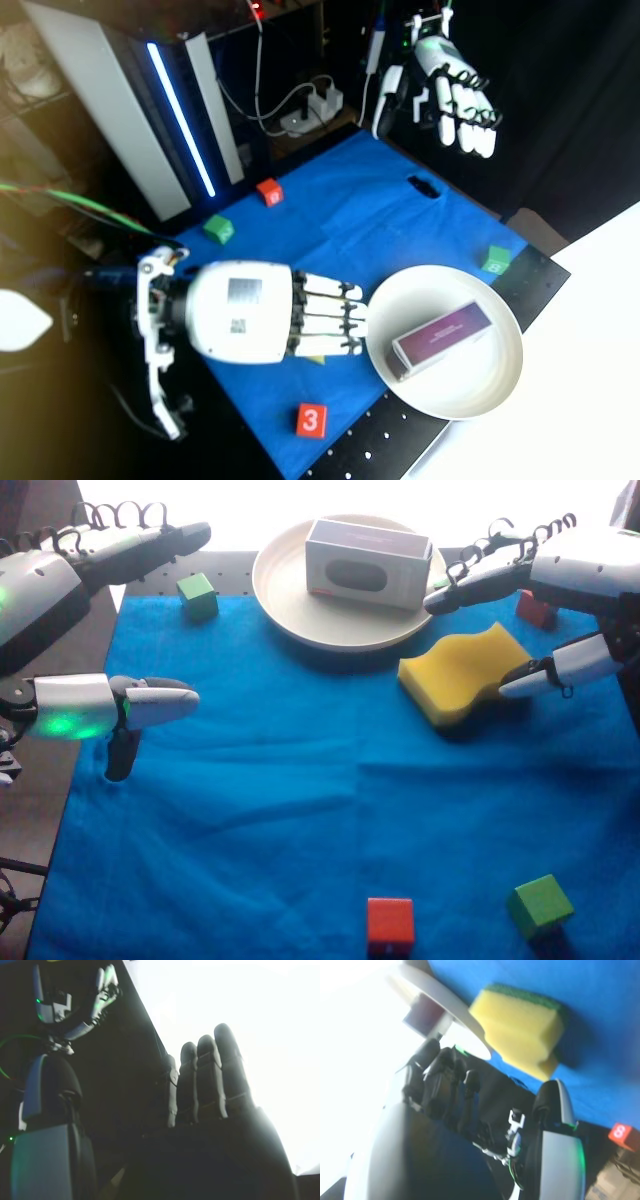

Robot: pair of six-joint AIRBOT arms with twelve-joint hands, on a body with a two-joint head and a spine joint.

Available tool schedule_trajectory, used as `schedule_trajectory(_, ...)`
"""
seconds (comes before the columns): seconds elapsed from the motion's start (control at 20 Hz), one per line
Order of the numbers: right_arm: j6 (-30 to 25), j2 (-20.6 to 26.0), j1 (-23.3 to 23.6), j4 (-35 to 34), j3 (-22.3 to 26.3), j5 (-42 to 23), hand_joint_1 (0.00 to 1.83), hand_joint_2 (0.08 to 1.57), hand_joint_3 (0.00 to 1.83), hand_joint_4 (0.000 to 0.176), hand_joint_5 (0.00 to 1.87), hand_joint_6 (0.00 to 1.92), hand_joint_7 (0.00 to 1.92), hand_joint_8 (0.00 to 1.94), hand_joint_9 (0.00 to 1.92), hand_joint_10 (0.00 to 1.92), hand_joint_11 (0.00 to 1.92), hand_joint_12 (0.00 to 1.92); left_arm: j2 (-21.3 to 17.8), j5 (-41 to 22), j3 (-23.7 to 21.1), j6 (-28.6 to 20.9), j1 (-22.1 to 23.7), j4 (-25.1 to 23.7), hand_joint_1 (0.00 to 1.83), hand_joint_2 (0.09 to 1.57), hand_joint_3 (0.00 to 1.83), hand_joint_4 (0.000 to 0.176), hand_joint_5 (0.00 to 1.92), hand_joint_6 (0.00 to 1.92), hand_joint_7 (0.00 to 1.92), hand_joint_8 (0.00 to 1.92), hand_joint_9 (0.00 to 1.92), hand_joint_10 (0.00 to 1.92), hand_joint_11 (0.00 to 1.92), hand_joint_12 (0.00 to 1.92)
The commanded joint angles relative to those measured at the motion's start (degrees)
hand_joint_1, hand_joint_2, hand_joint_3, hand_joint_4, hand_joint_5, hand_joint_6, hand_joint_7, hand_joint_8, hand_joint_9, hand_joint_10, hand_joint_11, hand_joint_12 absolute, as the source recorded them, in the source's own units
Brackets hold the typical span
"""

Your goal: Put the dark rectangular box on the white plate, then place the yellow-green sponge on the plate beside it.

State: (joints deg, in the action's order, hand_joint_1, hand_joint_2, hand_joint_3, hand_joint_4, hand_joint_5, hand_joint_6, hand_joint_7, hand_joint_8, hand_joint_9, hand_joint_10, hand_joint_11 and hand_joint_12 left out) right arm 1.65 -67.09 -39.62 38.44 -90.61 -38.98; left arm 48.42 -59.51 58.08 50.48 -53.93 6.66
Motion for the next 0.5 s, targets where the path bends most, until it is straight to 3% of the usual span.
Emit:
schedule_trajectory(0.0,-0.1,-0.5,0.2,-2.7,-0.4,-3.8,1.13,0.98,0.0,0.0,0.42,0.0,0.33,0.0,0.28,0.0,0.0,0.79,0.0,-7.4,0.0,-0.4,0.3,0.4,0.74,0.99,0.0,0.082,0.18,0.0,0.17,0.0,0.15,0.0,0.0,0.54)
schedule_trajectory(0.1,-0.1,-0.9,0.2,-2.4,-0.6,-3.1,1.14,0.98,0.0,0.0,0.39,0.0,0.28,0.0,0.24,0.0,0.0,0.76,0.0,-7.5,0.0,-0.5,0.2,0.4,0.72,1.0,0.0,0.073,0.18,0.0,0.17,0.0,0.15,0.0,0.0,0.57)
schedule_trajectory(0.15,-0.1,-1.0,0.2,-2.0,-0.7,-2.5,1.12,0.96,0.0,0.0,0.38,0.0,0.25,0.0,0.21,0.0,0.0,0.72,0.0,-7.5,0.0,-0.5,0.2,0.4,0.73,1.0,0.0,0.077,0.18,0.0,0.17,0.0,0.15,0.0,0.0,0.57)
schedule_trajectory(0.25,-0.1,-1.1,0.1,-1.6,-0.8,-1.9,1.11,0.94,0.0,0.0,0.37,0.0,0.28,0.0,0.27,0.01,0.0,0.85,0.0,-7.5,0.0,-0.5,0.2,0.4,0.73,1.0,0.0,0.094,0.19,0.0,0.17,0.0,0.15,0.0,0.0,0.55)
schedule_trajectory(0.3,-0.1,-1.2,-0.2,-1.5,-0.9,-1.5,1.1,0.93,0.0,0.0,0.37,0.0,0.29,0.0,0.28,0.01,0.0,0.85,0.0,-7.5,0.0,-0.5,0.2,0.4,0.73,1.0,0.0,0.092,0.19,0.0,0.17,0.0,0.15,0.0,0.0,0.54)
schedule_trajectory(0.35,-0.1,-1.4,-0.6,-1.5,-1.1,-1.0,1.06,0.93,0.0,0.013,0.37,0.0,0.31,0.01,0.31,0.02,0.0,0.88,0.0,-7.5,0.0,-0.5,0.1,0.5,0.74,1.0,0.0,0.084,0.19,0.0,0.16,0.0,0.15,0.0,0.0,0.54)
schedule_trajectory(0.45,-0.1,-1.6,-1.0,-1.5,-1.4,-0.5,1.06,0.94,0.0,0.013,0.38,0.0,0.31,0.0,0.29,0.0,0.0,0.83,0.0,-7.6,0.0,-0.6,0.1,0.5,0.74,1.0,0.0,0.083,0.19,0.0,0.17,0.0,0.15,0.0,0.0,0.53)
